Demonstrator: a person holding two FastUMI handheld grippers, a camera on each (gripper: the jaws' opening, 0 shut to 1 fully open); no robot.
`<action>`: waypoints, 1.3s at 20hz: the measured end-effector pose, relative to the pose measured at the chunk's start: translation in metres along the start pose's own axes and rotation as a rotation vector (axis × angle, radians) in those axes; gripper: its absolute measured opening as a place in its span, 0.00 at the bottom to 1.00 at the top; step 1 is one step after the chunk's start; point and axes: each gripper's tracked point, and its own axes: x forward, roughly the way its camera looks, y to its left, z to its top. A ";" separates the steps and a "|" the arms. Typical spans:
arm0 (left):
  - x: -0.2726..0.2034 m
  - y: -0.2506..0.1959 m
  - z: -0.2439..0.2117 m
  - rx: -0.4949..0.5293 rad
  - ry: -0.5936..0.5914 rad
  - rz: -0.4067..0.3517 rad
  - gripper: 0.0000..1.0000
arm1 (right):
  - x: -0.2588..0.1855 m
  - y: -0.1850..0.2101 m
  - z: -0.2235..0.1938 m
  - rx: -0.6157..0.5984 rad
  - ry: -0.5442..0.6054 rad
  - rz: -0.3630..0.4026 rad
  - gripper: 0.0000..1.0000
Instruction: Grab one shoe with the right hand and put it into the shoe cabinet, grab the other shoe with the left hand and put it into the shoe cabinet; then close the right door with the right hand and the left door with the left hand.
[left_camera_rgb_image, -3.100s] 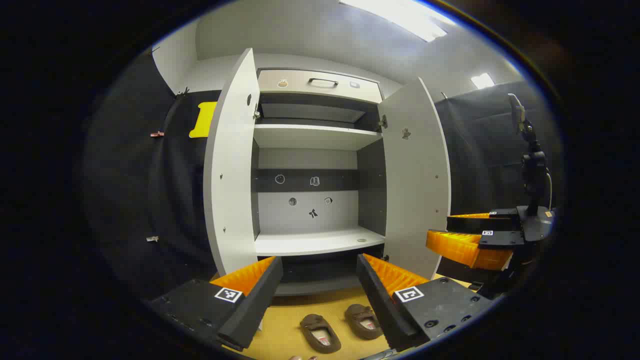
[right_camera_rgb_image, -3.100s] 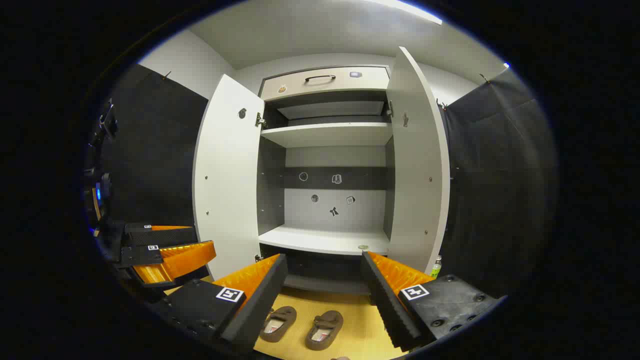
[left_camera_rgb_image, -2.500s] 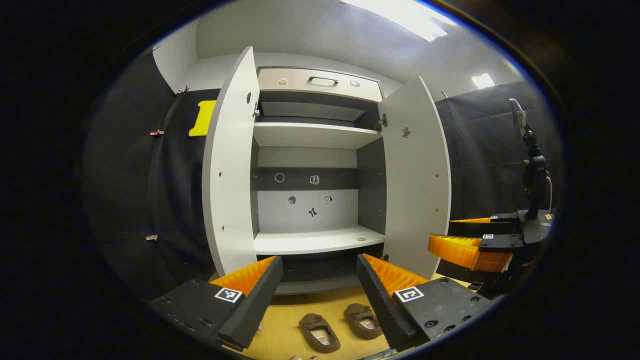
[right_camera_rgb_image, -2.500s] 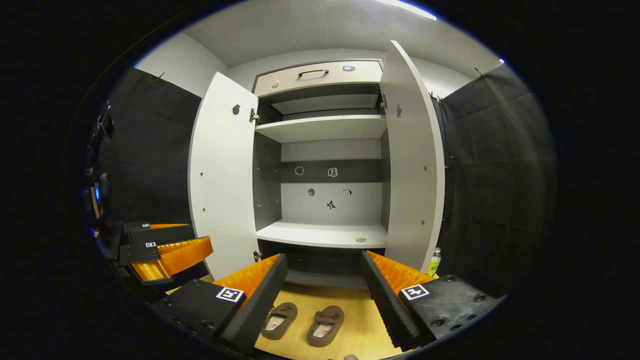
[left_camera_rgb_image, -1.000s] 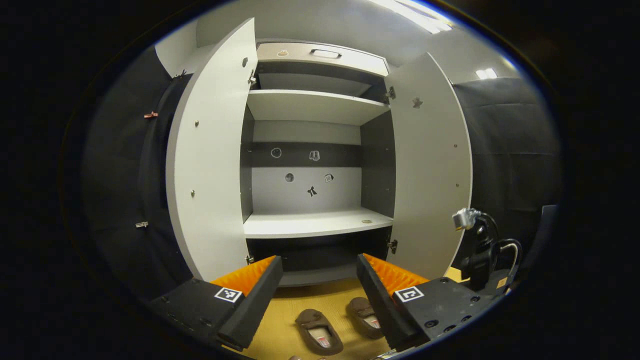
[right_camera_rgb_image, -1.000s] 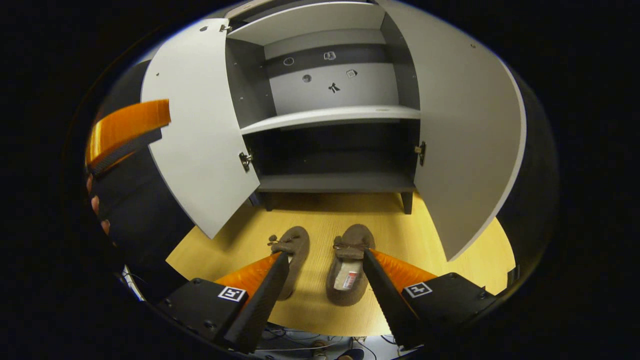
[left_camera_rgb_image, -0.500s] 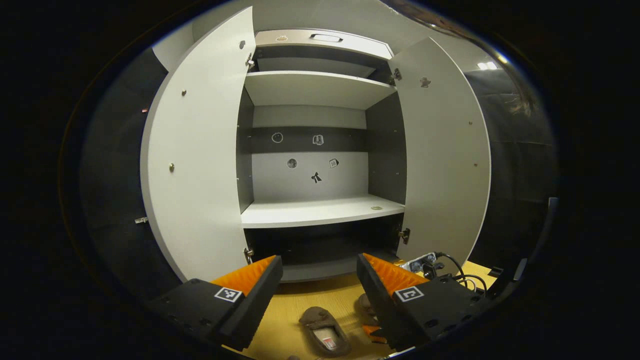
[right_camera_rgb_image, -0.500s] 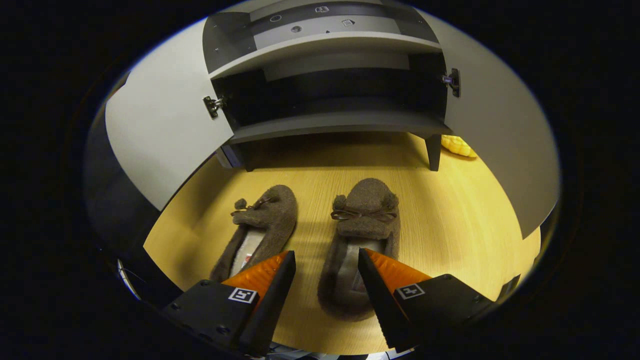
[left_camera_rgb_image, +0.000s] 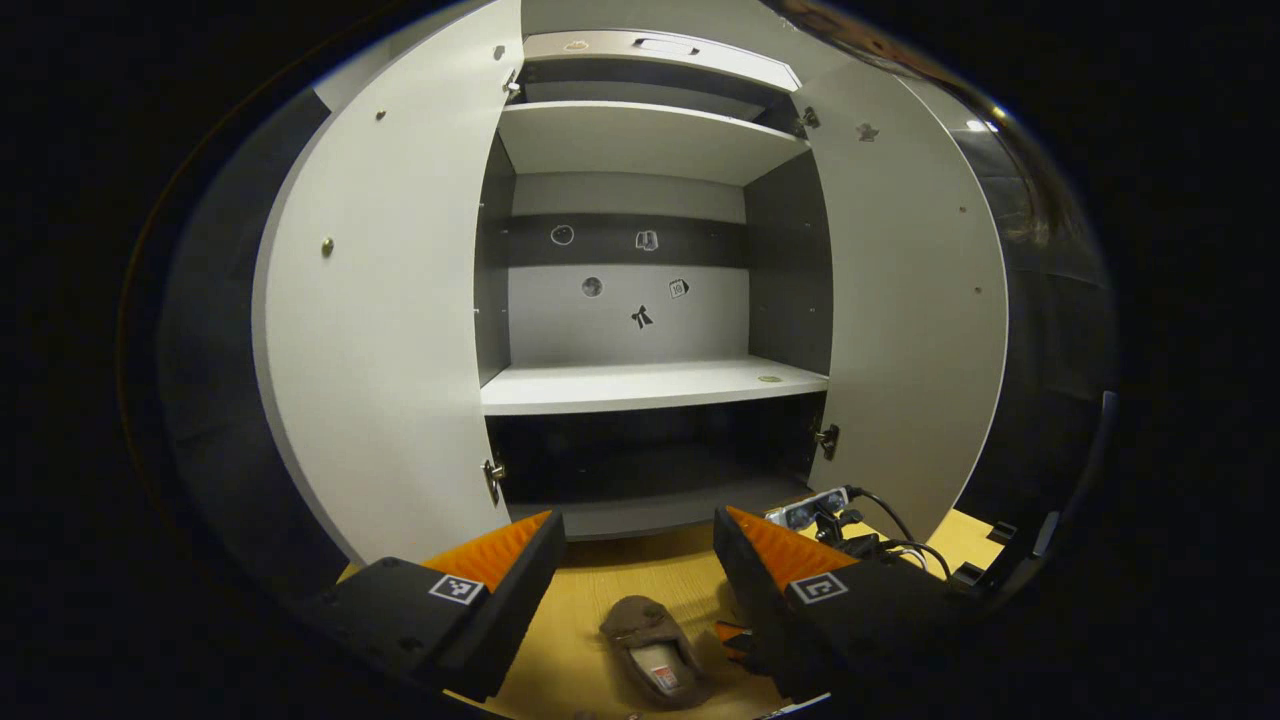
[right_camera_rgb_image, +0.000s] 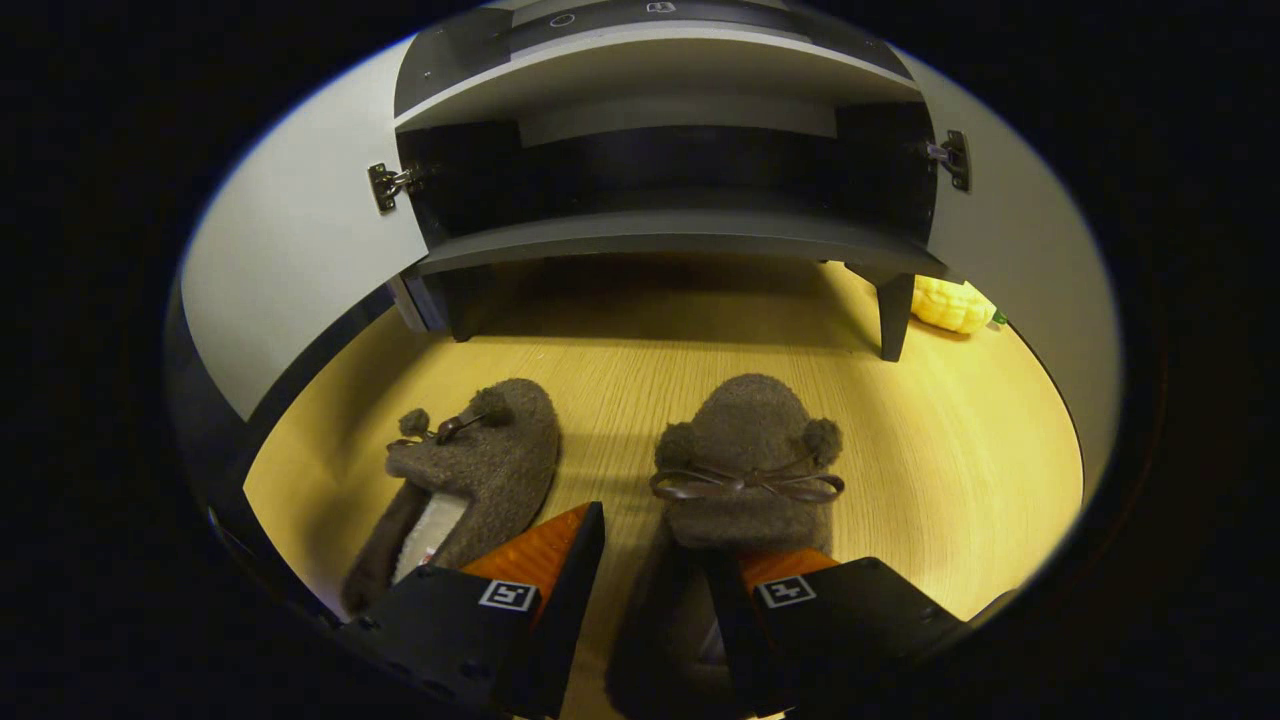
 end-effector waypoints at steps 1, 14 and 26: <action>0.001 0.001 -0.004 -0.009 0.010 -0.004 0.95 | 0.005 -0.002 0.003 -0.011 -0.009 -0.010 0.63; -0.002 0.022 -0.012 -0.016 0.032 0.036 0.95 | 0.013 -0.016 0.011 -0.125 -0.009 -0.064 0.05; -0.040 0.008 0.015 -0.047 -0.029 -0.001 0.95 | -0.147 0.019 0.157 -0.094 -0.238 0.049 0.05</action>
